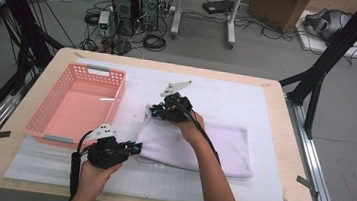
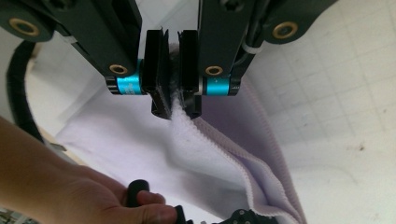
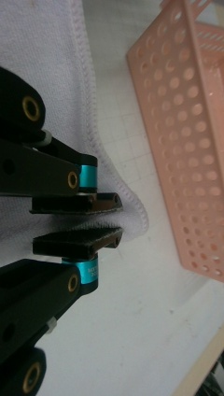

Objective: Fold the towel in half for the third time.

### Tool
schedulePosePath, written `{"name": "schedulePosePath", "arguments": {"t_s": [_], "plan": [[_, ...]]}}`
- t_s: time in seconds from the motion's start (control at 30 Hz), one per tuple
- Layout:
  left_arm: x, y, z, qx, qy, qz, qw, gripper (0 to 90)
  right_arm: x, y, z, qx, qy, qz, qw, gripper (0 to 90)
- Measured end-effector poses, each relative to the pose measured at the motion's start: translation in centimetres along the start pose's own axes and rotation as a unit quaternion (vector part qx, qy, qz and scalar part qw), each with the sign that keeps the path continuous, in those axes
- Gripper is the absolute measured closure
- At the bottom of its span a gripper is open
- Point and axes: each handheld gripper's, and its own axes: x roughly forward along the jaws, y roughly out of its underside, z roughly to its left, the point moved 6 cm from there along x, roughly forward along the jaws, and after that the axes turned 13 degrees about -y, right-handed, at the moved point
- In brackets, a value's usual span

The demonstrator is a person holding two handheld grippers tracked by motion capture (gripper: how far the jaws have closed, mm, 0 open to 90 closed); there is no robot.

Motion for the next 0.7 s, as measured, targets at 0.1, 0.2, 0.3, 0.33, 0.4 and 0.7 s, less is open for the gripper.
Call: {"name": "schedulePosePath", "arguments": {"t_s": [0.1, 0.2, 0.3, 0.33, 0.4, 0.7], "plan": [[0.0, -0.5, -0.6, 0.01, 0.006, -0.002, 0.9999, 84.2, -0.7, -0.3, 0.5, -0.005, 0.003, -0.007, 1.0, 82.0], [0.3, -0.2, -0.7, 0.011, 0.003, 0.004, 0.9999, 84.2, -1.2, -0.1, 0.4, -0.006, 0.007, -0.009, 0.9999, 82.1], [0.9, 0.8, -0.1, 0.007, -0.017, 0.023, 0.9996, 84.0, -1.0, 0.3, 0.2, -0.001, 0.013, 0.007, 0.9999, 82.0], [1.1, 1.2, 0.2, 0.003, -0.027, 0.031, 0.9992, 83.9, -0.7, 0.5, 0.1, -0.003, 0.015, 0.013, 0.9998, 82.1], [1.5, 2.1, 0.8, -0.003, -0.045, 0.048, 0.9978, 83.2, -0.2, 0.8, -0.1, -0.001, 0.017, 0.024, 0.9996, 82.0], [3.6, 4.3, 1.7, -0.008, -0.101, 0.095, 0.9903, 52.6, 1.1, 1.3, -0.2, -0.005, 0.019, 0.043, 0.9989, 82.1]]}}
